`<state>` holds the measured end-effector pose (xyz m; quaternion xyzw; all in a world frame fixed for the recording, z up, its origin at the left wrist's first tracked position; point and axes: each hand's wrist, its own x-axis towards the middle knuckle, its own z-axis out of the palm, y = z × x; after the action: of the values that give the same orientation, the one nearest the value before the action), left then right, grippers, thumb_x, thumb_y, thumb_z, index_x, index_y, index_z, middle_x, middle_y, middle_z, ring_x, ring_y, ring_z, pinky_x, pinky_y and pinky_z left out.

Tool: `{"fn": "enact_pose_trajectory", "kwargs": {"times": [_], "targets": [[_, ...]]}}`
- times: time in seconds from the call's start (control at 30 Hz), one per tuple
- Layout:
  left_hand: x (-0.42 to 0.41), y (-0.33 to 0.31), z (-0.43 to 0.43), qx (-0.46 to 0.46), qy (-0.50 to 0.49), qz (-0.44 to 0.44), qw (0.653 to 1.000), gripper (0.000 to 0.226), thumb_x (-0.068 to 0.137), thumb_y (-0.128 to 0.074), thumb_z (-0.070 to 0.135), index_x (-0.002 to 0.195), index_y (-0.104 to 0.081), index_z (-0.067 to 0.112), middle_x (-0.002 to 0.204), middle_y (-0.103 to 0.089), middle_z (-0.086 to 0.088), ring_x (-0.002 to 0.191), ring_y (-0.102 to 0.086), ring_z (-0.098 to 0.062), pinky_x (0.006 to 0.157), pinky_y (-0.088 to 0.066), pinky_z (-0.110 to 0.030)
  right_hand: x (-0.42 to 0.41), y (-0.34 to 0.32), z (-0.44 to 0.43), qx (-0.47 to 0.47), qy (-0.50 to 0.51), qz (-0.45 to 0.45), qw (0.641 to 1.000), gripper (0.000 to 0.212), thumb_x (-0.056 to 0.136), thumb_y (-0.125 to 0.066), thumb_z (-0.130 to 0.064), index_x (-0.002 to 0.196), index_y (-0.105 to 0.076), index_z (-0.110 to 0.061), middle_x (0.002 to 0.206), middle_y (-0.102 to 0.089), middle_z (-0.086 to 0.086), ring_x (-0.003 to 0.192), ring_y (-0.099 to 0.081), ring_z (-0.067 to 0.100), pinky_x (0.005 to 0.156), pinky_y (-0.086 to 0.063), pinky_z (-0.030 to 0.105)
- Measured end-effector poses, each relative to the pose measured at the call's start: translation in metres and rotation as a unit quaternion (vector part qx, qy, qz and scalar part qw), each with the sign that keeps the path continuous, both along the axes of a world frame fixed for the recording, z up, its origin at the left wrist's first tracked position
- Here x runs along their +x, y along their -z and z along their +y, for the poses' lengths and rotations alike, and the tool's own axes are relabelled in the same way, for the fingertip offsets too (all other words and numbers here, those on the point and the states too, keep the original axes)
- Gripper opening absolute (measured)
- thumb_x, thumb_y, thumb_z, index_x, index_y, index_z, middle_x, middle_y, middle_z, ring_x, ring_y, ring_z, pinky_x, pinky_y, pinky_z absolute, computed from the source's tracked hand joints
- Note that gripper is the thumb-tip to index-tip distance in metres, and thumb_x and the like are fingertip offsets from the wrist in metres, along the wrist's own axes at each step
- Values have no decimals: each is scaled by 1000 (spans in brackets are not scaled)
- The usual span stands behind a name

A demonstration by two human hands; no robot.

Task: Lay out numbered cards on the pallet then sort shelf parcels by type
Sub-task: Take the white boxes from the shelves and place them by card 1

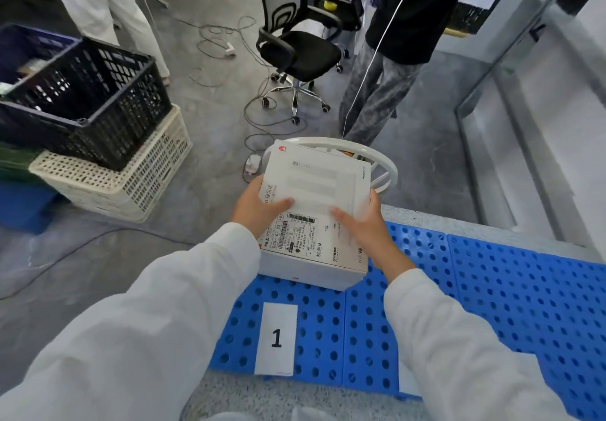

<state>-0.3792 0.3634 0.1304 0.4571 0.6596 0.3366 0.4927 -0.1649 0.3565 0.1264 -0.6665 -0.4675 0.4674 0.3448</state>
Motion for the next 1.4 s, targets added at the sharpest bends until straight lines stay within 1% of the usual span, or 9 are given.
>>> {"fn": "enact_pose_trajectory", "kwargs": {"times": [0.2, 0.43, 0.67, 0.93, 1.07, 1.13, 1.23, 1.3, 1.4], "targets": [[4, 4, 6, 1, 2, 6, 1000, 55, 80, -75, 34, 129, -50, 27, 112, -65, 8, 101, -63, -14, 81, -52, -32, 7, 2, 3, -13, 3, 0, 1000, 97, 74, -79, -45, 147, -17, -34, 144, -40, -8, 131, -41, 17, 107, -41, 48], [8, 8, 14, 1, 15, 23, 1000, 58, 77, -75, 38, 128, -49, 27, 110, -66, 8, 99, -64, -14, 86, -54, -37, 11, 1, 5, -7, -1, -20, 1000, 91, 79, -75, -41, 147, -14, -30, 145, -37, -5, 132, -39, 17, 108, -38, 46], [11, 2, 20, -4, 23, 43, 999, 56, 78, -74, 37, 128, -49, 25, 110, -64, 7, 99, -62, -15, 80, -51, -31, 10, -5, 10, 8, 2, -13, 1000, 88, 82, -74, -33, 147, -17, -22, 131, -37, -11, 117, -37, 8, 94, -37, 29], [11, 1, 19, -12, 32, 35, 999, 59, 80, -72, 36, 131, -45, 24, 112, -63, 5, 102, -61, -17, 84, -51, -35, 11, -3, 8, -8, -3, -11, 1000, 90, 82, -73, -37, 147, -13, -26, 143, -36, -6, 126, -38, 13, 98, -38, 33], [12, -3, 21, -34, 56, 99, 993, 64, 76, -71, 45, 127, -42, 19, 113, -61, 1, 103, -60, -23, 91, -51, -42, 12, -4, 9, -13, -7, -27, 1000, 89, 82, -73, -37, 147, -15, -26, 141, -37, -8, 126, -38, 12, 102, -39, 36], [14, -7, 22, -30, 60, 130, 989, 62, 78, -72, 42, 124, -42, 14, 112, -61, -3, 103, -60, -26, 91, -51, -43, 13, -4, 7, -2, -1, -47, 999, 85, 81, -75, -36, 146, -22, -24, 139, -41, -7, 125, -41, 14, 101, -41, 36], [20, -13, 22, 33, 76, 175, 981, 59, 82, -71, 25, 130, -41, 9, 124, -54, -5, 112, -54, -26, 93, -44, -32, 11, -6, 5, 27, 11, -103, 994, 69, 82, -74, -31, 138, -35, -19, 131, -48, -4, 119, -47, 15, 92, -43, 31], [26, -19, 19, 93, 121, 230, 961, 62, 84, -67, 16, 138, -37, 7, 139, -41, -6, 124, -45, -25, 95, -39, -32, 9, -7, 5, 32, -2, -171, 985, 57, 82, -72, -29, 128, -42, -16, 123, -48, -2, 115, -48, 17, 87, -41, 29], [40, -24, 13, 133, 211, 295, 923, 64, 88, -62, 17, 144, -32, 10, 154, -25, -3, 140, -28, -20, 107, -32, -33, 6, -13, 2, 57, -29, -266, 962, 50, 80, -72, -32, 120, -47, -16, 120, -47, -2, 117, -47, 19, 93, -43, 32]]}}
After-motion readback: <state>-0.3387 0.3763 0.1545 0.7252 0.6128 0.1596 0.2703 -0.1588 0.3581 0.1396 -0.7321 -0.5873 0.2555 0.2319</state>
